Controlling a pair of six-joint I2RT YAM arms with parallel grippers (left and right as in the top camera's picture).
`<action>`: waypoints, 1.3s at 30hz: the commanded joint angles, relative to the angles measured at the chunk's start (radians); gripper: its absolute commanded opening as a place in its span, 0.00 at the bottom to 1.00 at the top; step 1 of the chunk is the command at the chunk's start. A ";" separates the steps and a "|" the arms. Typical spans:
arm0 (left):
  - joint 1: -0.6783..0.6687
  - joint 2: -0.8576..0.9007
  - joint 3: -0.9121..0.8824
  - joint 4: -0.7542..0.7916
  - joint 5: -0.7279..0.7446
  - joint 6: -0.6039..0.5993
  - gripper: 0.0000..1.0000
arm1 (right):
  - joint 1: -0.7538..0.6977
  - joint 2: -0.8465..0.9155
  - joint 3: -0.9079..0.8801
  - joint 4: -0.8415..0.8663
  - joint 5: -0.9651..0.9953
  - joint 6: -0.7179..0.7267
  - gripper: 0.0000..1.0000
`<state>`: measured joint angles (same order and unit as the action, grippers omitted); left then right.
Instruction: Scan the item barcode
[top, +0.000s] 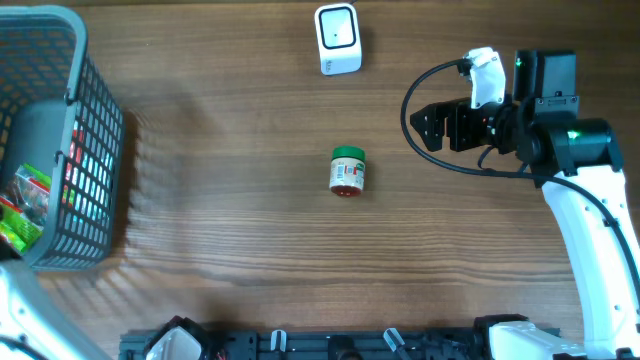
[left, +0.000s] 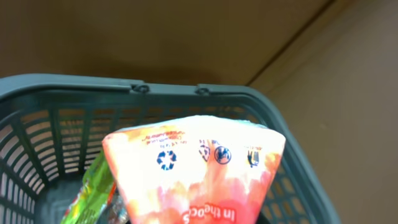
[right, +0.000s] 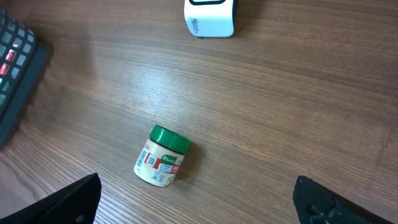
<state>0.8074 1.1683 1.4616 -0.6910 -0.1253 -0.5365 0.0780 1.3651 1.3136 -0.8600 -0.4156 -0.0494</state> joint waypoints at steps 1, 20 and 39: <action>-0.056 -0.074 0.004 -0.047 0.009 0.004 0.04 | 0.003 0.001 0.019 0.002 -0.011 0.000 1.00; -0.983 0.322 -0.137 -0.327 0.080 0.004 0.04 | 0.003 0.001 0.019 0.002 -0.011 0.000 1.00; -1.117 0.701 -0.025 -0.204 0.204 0.016 0.97 | 0.003 0.001 0.019 0.002 -0.011 0.000 1.00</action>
<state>-0.3229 1.9583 1.3605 -0.8772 0.0666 -0.5327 0.0780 1.3651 1.3136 -0.8600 -0.4156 -0.0494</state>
